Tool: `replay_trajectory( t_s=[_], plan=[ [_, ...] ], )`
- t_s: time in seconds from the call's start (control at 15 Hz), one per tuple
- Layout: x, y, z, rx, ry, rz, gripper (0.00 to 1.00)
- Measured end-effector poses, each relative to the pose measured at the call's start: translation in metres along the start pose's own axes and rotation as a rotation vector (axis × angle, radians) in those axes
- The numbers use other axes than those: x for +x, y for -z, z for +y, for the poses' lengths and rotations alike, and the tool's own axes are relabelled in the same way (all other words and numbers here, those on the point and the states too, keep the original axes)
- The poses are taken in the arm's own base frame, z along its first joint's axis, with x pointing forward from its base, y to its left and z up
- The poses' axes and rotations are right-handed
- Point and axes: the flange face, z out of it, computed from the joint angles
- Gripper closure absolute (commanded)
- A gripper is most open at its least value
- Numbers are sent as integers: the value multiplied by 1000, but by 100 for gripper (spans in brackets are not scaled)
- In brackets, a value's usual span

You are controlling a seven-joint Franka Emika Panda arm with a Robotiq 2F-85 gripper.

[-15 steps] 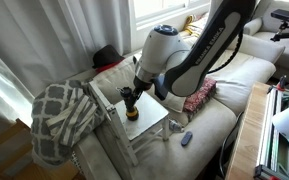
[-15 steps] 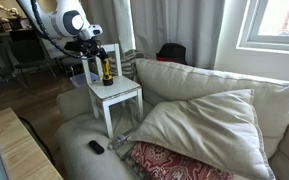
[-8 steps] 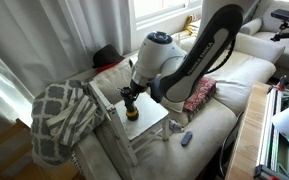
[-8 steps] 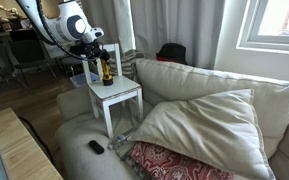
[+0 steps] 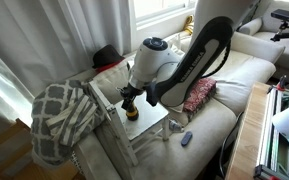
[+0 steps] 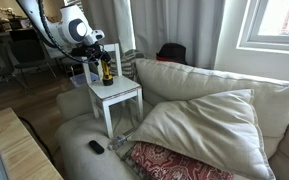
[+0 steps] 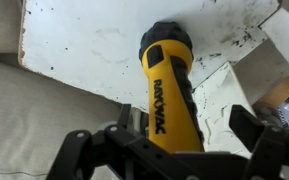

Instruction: Put the flashlight on it's side then put the bottle onto the chair

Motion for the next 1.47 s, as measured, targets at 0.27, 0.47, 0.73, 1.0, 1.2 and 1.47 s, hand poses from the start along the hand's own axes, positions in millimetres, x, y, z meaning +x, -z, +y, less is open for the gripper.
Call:
replay_trajectory(
  t_s=[0.27,0.47,0.73,1.0,1.2,1.47],
  plan=[
    [2,-5,0,0,-23,25,0],
    [3,-9,2,-7,-40,37,5],
    [1,-13,6,-11,-63,47,36],
    [-2,-16,7,-12,-73,48,69],
    [-3,-18,6,-9,-77,49,76],
    [-3,-17,6,2,-85,51,76]
  ],
)
